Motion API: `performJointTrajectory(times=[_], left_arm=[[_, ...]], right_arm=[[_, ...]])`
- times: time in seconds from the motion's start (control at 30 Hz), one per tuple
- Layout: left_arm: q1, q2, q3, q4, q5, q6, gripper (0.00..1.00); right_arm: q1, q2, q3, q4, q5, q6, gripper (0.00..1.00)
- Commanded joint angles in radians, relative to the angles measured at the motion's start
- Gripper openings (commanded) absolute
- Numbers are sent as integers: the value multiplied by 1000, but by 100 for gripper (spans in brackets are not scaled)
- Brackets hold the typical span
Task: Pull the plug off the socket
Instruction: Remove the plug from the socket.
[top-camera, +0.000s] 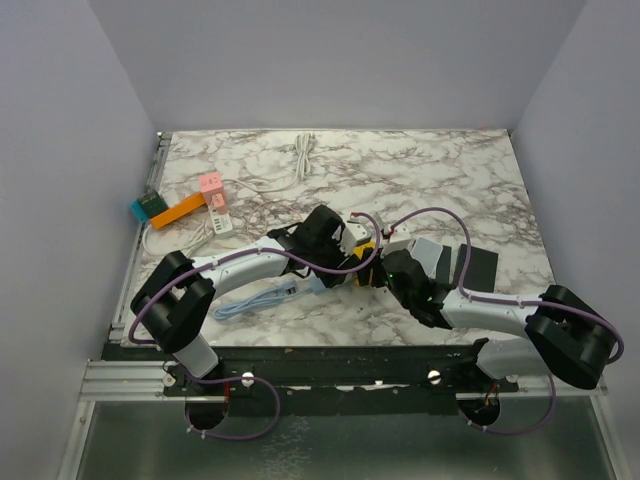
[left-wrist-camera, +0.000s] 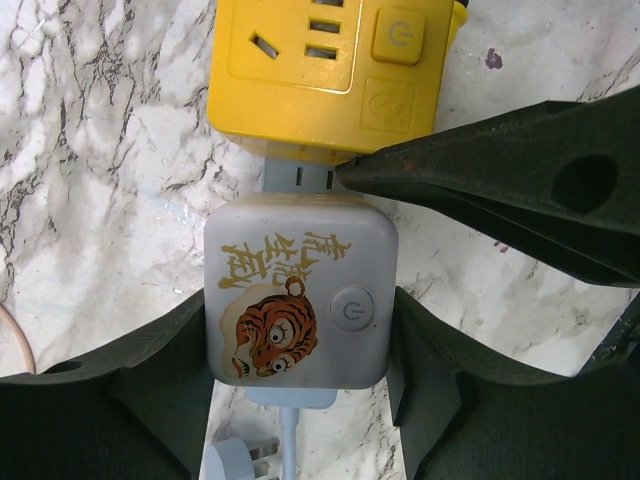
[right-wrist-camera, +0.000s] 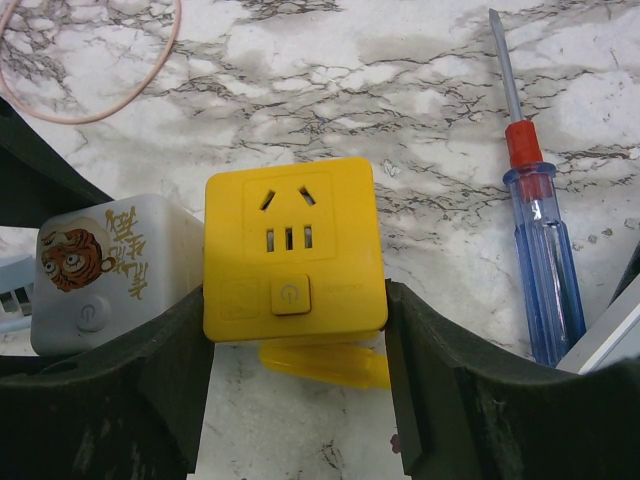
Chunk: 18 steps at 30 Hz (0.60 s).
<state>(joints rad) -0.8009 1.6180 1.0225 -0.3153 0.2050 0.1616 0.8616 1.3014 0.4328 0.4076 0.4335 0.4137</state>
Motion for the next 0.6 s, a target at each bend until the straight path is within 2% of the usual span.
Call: performJointTrajectory(times=[0.0,0.3,0.57], left_arm=[[0,83,-33,-28,-106,-95,0],[-1,92,-28,-37,-122,-100,0],[0,97,-22,-42,-126,-102,0]], right_arm=[[-22,3,4,-38,27,24,1],[35,25,14,-32,60,-7,1],[156,32,35,-11,144,-98,1]])
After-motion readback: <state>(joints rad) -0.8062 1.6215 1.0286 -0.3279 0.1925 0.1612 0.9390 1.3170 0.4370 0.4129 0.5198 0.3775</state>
